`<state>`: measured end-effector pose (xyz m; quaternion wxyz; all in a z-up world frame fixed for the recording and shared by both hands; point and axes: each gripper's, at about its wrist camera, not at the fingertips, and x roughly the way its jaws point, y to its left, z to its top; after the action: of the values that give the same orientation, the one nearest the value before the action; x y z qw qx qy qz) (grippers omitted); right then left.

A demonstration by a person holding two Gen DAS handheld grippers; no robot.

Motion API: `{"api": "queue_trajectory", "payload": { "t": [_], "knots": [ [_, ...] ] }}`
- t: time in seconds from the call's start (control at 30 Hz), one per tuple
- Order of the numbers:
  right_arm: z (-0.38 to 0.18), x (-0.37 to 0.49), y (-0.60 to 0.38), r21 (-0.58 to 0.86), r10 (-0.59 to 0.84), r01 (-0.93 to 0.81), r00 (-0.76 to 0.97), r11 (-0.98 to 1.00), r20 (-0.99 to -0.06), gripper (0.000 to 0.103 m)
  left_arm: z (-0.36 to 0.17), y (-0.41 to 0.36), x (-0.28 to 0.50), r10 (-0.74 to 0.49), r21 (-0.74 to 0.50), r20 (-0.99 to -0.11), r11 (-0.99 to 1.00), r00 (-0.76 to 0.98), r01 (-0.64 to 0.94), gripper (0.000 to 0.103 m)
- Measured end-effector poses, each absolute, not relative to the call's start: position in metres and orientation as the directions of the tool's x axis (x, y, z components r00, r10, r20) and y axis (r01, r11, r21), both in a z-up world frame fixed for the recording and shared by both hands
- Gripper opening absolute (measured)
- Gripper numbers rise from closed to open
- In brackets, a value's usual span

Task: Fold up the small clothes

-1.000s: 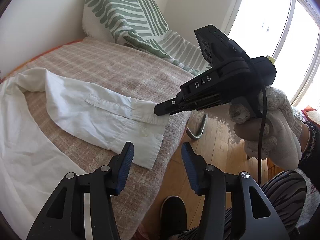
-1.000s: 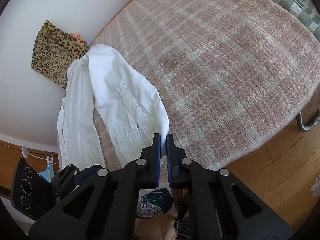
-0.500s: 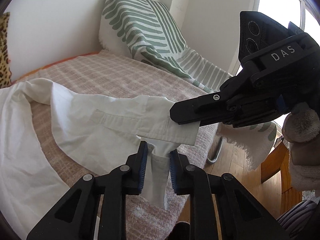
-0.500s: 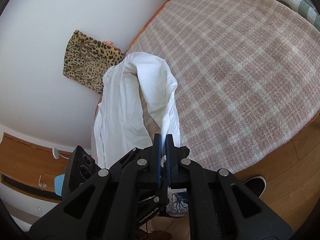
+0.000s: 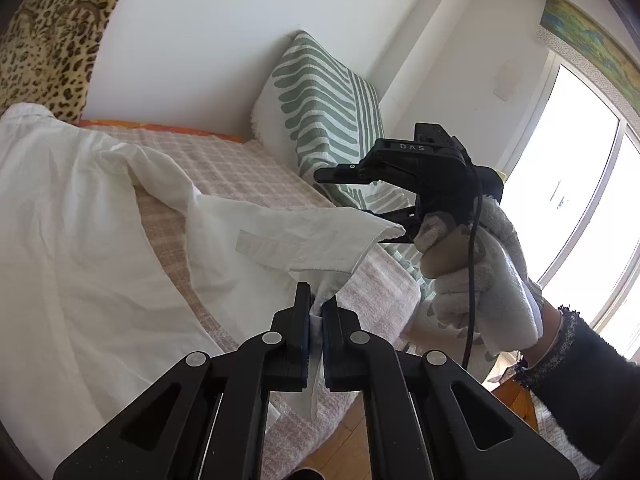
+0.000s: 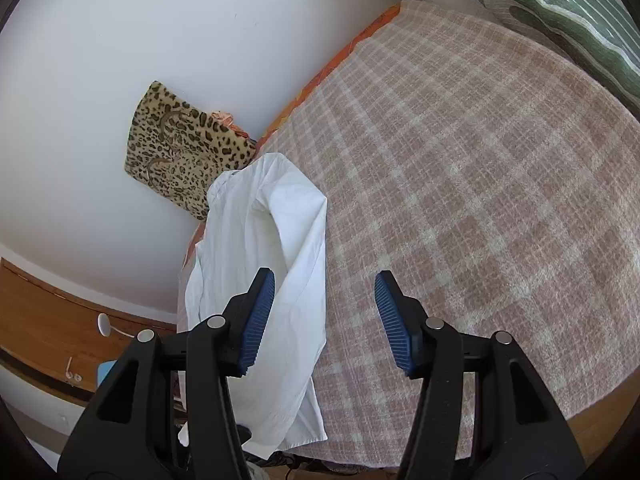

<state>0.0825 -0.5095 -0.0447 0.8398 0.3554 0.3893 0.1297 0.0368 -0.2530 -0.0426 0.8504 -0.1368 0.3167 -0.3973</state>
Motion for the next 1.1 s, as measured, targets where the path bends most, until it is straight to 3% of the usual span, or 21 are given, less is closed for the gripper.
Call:
{"api": "queue_trajectory", "payload": {
  "t": [0.1,0.4,0.43,0.53,0.57,0.83,1.1],
  "knots": [
    [-0.053,0.140,-0.484,0.707,0.545,0.039,0.607,0.706,-0.578,0.056,-0.040,-0.238,0.027,-0.758,-0.500,-0.416,0.652,0.502,0.570,0.003],
    [-0.096,0.250,-0.395,0.601,0.512,0.052,0.469,0.798,-0.720,0.056,-0.034,-0.220,0.031,-0.744,-0.495,-0.392,0.666,0.541,0.557,0.003],
    [-0.100,0.254,-0.394,0.614,0.521,0.063,0.467,0.787,-0.715,0.050,-0.035,-0.216,0.031,-0.743,-0.494,-0.388,0.668,0.546,0.557,0.003],
    [-0.106,0.259,-0.392,0.642,0.541,0.079,0.465,0.763,-0.701,0.013,-0.036,-0.206,0.031,-0.743,-0.501,-0.376,0.666,0.554,0.553,0.003],
    [-0.105,0.258,-0.391,0.640,0.538,0.074,0.473,0.765,-0.698,0.011,-0.036,-0.203,0.031,-0.744,-0.506,-0.371,0.664,0.556,0.550,0.003],
    [-0.060,0.249,-0.386,0.562,0.435,0.067,0.559,0.825,-0.705,0.006,-0.056,-0.190,0.027,-0.758,-0.579,-0.376,0.641,0.533,0.504,0.003],
    [-0.020,0.259,-0.292,0.341,0.346,-0.110,0.521,0.934,-0.780,0.005,-0.073,-0.172,0.018,-0.763,-0.662,-0.358,0.614,0.539,0.430,0.003]
  ]
}}
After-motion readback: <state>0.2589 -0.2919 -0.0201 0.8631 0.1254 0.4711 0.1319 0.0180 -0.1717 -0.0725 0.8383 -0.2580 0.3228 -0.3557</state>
